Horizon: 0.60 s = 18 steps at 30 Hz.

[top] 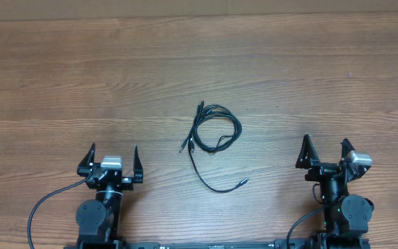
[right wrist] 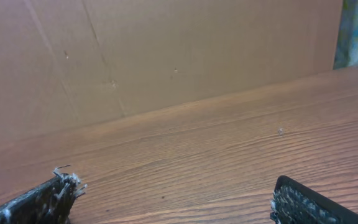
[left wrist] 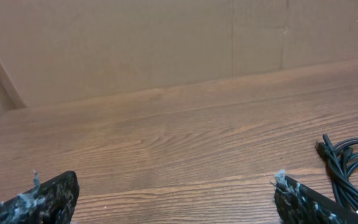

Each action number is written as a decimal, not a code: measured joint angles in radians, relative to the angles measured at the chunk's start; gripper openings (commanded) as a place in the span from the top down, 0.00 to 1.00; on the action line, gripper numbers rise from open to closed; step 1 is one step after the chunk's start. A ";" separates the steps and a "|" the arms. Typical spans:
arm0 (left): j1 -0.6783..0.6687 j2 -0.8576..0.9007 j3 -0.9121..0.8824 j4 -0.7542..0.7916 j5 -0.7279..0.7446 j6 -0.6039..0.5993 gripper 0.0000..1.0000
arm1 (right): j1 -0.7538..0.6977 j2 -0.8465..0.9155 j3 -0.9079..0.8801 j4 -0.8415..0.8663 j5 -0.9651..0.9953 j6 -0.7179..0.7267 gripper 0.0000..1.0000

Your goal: Untangle cables

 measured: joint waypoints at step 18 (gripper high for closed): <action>0.000 0.000 0.000 0.001 0.000 0.000 0.00 | 0.000 0.000 0.000 0.000 -0.018 0.021 0.00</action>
